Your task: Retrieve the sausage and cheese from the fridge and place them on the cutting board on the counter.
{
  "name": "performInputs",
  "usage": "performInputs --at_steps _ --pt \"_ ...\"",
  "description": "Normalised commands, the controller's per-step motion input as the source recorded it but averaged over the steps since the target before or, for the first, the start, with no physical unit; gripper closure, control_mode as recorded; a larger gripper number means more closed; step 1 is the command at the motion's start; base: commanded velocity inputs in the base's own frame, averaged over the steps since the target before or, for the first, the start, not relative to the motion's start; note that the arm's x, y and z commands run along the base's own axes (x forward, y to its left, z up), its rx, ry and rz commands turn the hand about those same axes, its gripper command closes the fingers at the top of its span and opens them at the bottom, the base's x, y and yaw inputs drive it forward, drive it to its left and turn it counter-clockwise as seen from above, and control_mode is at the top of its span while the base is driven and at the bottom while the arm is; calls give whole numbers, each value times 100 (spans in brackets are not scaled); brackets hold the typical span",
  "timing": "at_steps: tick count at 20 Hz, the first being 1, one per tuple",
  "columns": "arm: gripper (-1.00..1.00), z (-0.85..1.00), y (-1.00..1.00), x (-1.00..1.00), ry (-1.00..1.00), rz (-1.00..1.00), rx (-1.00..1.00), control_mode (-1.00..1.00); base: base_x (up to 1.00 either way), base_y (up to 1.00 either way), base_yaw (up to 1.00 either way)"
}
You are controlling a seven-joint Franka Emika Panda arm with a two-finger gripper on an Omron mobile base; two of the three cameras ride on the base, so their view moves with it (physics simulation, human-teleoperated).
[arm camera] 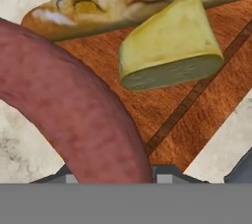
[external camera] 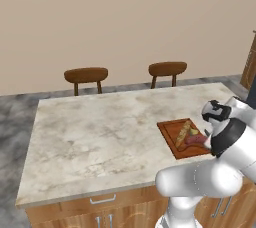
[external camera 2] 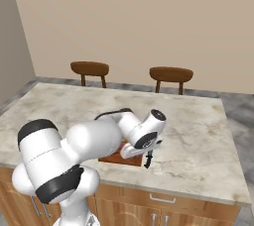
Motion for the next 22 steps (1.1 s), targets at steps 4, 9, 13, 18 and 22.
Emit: performInputs --at_steps 4,9,13,18,22 --pt "100 -14 4 27 0 0 0 -100 0 0 0" --pt "100 -20 0 27 0 0 0 -100 0 0 0" --pt "100 -16 -10 5 0 0 0 -100 0 0 0" --pt "-100 -4 0 -1 0 0 0 -100 0 0 0" --pt "-100 0 0 -14 0 0 0 -100 0 0 0"
